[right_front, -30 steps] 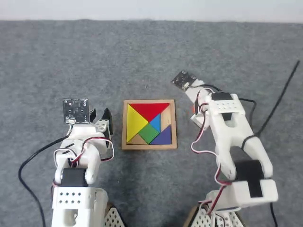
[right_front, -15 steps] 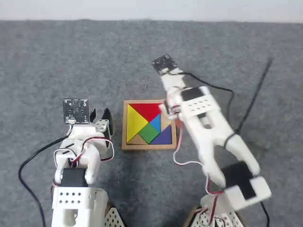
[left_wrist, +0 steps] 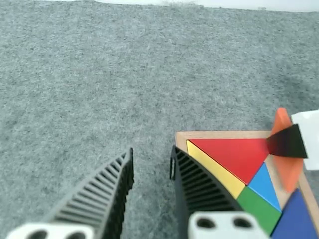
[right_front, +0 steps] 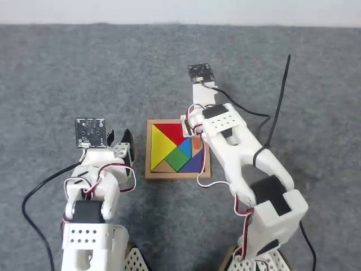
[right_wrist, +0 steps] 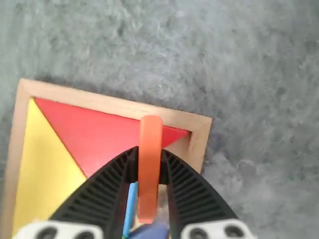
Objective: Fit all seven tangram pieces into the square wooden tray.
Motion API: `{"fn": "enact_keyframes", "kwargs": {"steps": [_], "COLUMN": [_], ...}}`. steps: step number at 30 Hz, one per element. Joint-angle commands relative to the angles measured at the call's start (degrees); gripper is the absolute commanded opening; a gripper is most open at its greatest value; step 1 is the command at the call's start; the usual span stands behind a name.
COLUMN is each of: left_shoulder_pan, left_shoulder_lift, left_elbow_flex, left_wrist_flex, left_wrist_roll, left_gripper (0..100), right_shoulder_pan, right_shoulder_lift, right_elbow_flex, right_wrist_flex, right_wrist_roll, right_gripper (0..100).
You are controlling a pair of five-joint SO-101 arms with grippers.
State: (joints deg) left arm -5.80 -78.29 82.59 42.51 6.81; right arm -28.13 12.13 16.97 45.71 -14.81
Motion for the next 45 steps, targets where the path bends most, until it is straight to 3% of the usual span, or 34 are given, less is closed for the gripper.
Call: {"fn": "enact_keyframes", "kwargs": {"steps": [1, 12, 19, 26, 35, 45], "left_shoulder_pan": [0.3, 0.3, 0.1, -0.1, 0.1, 0.2], "left_shoulder_lift": [-1.1, -1.1, -1.1, -1.1, -1.1, -1.1], "left_elbow_flex": [-0.4, -0.4, -0.4, -0.4, -0.4, -0.4], "left_wrist_flex": [-0.5, -0.4, -0.4, -0.4, -0.4, -0.4], "left_wrist_roll": [-0.5, -0.5, -0.5, -0.5, -0.5, -0.5], "left_gripper": [13, 13, 13, 13, 13, 13], "right_shoulder_pan": [-1.9, -2.4, -2.6, -2.3, -0.8, 5.1], "right_shoulder_lift": [-0.6, -0.5, -0.7, -1.2, -1.1, -1.0], "right_elbow_flex": [-3.3, -2.4, -0.4, -0.7, -9.6, -12.6], "right_wrist_flex": [-1.4, -0.7, -0.7, -0.1, 11.8, 12.0], "right_wrist_roll": [-4.0, -4.4, -4.4, -4.3, 5.8, 12.0], "right_gripper": [0.6, 0.9, 16.9, 17.7, 17.7, 14.6]}}
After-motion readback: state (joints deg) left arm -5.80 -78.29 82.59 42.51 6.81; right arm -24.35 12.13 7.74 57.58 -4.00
